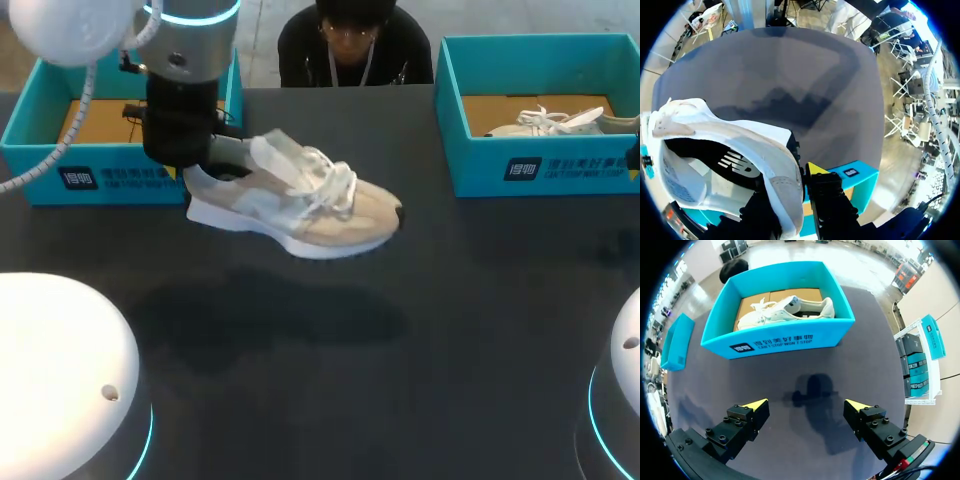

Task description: Take the shoe out of the shoebox, open the shoe tongue, remove and reinsert the insole, then place the shoe into the shoebox

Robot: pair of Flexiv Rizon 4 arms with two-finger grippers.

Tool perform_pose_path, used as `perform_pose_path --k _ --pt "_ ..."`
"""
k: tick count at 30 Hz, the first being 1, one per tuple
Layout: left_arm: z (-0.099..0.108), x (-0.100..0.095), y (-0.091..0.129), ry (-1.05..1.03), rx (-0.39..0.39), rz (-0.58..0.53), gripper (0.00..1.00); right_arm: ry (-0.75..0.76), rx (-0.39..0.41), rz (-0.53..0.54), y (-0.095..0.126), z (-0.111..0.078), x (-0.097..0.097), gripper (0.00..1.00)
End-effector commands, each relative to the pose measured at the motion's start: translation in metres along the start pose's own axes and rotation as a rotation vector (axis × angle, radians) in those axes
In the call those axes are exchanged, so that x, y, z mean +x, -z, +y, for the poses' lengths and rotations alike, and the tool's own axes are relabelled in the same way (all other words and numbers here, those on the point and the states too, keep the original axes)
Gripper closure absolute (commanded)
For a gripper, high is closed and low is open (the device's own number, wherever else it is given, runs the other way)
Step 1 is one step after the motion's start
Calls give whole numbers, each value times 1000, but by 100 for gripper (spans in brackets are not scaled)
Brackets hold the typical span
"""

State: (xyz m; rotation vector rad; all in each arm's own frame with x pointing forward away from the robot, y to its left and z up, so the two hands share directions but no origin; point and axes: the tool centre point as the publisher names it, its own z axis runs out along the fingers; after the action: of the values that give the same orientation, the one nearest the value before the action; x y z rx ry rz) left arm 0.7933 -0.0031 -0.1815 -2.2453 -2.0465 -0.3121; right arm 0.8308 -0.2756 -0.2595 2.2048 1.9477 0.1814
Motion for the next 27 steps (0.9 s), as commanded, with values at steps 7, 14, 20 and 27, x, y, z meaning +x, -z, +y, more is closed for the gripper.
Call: perform_pose_path --k 7,14,20,27 --pt "-33 -21 7 -12 -13 -12 100 1 0 2 0 0 0 0" --pt "-52 -28 3 -10 -9 -23 100 1 0 2 0 0 0 0" --pt "-63 -39 -9 -22 13 -36 100 1 0 2 0 0 0 0" --pt "-70 -48 -35 -22 46 -49 100 1 0 2 0 0 0 0"
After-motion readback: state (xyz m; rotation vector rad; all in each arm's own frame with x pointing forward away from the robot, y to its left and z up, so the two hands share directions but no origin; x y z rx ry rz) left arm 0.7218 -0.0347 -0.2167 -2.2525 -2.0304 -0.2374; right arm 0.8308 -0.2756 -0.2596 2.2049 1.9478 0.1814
